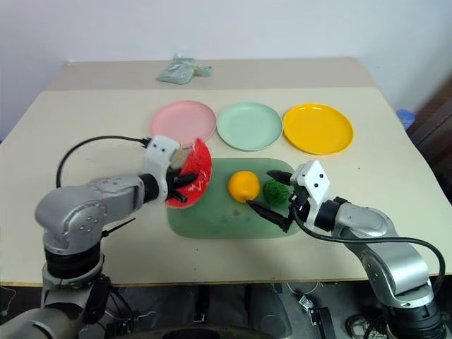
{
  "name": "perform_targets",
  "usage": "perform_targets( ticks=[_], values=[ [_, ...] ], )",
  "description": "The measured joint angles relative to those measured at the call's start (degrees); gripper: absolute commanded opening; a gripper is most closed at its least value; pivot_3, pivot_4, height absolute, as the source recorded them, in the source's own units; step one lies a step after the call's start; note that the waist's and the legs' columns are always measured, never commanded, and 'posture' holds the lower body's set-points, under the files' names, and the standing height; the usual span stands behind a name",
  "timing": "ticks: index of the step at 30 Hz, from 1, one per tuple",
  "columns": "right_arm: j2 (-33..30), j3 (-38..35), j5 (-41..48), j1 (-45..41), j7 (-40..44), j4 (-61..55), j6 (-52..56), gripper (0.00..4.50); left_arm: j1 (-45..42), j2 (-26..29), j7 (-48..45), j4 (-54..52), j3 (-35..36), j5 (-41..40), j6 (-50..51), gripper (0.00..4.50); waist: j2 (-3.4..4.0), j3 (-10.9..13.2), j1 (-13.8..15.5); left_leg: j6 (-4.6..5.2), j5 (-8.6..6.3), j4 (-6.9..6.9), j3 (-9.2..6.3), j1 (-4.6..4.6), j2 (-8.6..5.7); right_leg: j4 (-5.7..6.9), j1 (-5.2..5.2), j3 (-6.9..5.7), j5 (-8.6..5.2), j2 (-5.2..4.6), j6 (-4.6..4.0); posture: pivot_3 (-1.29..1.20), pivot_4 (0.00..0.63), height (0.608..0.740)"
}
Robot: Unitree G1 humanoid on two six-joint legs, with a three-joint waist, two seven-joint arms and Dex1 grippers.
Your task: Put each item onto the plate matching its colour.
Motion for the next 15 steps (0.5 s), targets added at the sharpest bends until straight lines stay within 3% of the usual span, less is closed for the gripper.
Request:
perform_targets(
  ticks=[3,6,12,15],
  values=[
    [0.17,0.07,-0.83,-0.09,-0.03,0.93,-0.46,4.5,-1.6,-0.26,-0.09,3.75,5.27,1.09,-3.92,0.52,0.0,0.0,0.04,0.04,-0.02,0.0,0.0,-0.01,0.0,0.0,0.0,0.0,0.0,0.0,0.0,0.0,0.15,0.74],
    [1.27,0.8,-1.5,-1.58,-0.12,2.42,-1.08,4.5,-5.28,0.29,0.63,10.83,4.94,4.11,-8.48,0.52,-0.05,0.03,0.31,0.1,-0.06,0.02,0.0,-0.01,-0.03,0.0,0.01,-0.01,0.01,-0.02,0.01,0.0,0.15,0.74],
    [3.4,3.11,-3.3,-4.91,-0.63,4.66,-2.32,4.5,-20.61,-5.64,6.35,36.07,2.29,12.23,-17.74,0.52,-0.09,0.05,1.41,0.0,0.0,0.05,0.01,-0.22,-0.09,-0.01,-0.18,-0.02,0.02,-0.06,0.05,0.0,0.15,0.74],
    [3.54,3.19,-3.78,-5.33,-1.0,5.18,-2.72,4.5,-25.82,-8.87,8.4,48.96,1.65,15.03,-22.23,0.52,-0.1,0.04,1.38,-0.14,0.09,0.2,0.01,-0.78,-0.1,0.09,-0.71,-0.03,0.06,-0.06,0.1,0.0,0.15,0.74]
  ],
)
